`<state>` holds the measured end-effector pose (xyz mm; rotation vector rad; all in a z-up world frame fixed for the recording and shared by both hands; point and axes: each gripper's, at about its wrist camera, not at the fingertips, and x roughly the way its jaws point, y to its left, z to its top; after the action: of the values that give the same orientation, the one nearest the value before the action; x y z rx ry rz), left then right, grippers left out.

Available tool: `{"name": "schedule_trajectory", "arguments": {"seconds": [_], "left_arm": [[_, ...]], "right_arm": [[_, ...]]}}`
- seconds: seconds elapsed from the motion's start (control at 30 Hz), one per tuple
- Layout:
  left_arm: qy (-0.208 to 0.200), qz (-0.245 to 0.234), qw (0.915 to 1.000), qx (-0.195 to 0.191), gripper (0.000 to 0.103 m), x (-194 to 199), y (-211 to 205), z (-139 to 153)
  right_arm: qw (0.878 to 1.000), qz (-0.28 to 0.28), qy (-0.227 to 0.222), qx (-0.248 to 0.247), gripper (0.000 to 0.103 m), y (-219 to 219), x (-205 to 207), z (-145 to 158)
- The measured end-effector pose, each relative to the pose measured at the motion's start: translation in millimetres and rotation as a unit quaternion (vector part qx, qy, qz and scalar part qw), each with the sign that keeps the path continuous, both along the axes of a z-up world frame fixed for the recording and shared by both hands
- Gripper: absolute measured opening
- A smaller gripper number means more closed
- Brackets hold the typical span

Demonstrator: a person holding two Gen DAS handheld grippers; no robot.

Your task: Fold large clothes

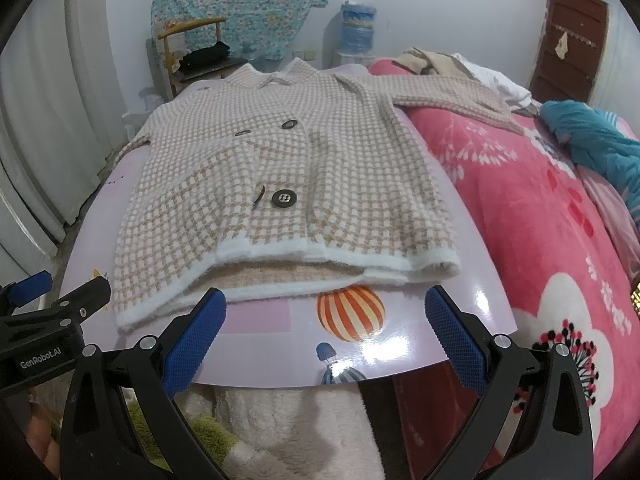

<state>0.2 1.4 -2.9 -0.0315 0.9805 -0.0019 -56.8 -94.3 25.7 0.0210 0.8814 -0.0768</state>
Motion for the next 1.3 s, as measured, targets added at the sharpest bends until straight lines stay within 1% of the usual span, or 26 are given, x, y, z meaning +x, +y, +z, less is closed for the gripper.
{"name": "schedule_trajectory", "arguments": {"seconds": [1.3], "left_arm": [[-0.001, 0.000, 1.0000, -0.002, 0.097, -2.2, -1.2, 0.4]], "right_arm": [[1.000, -0.002, 0.001, -0.003, 0.096, -0.8, 1.8, 0.3]]}}
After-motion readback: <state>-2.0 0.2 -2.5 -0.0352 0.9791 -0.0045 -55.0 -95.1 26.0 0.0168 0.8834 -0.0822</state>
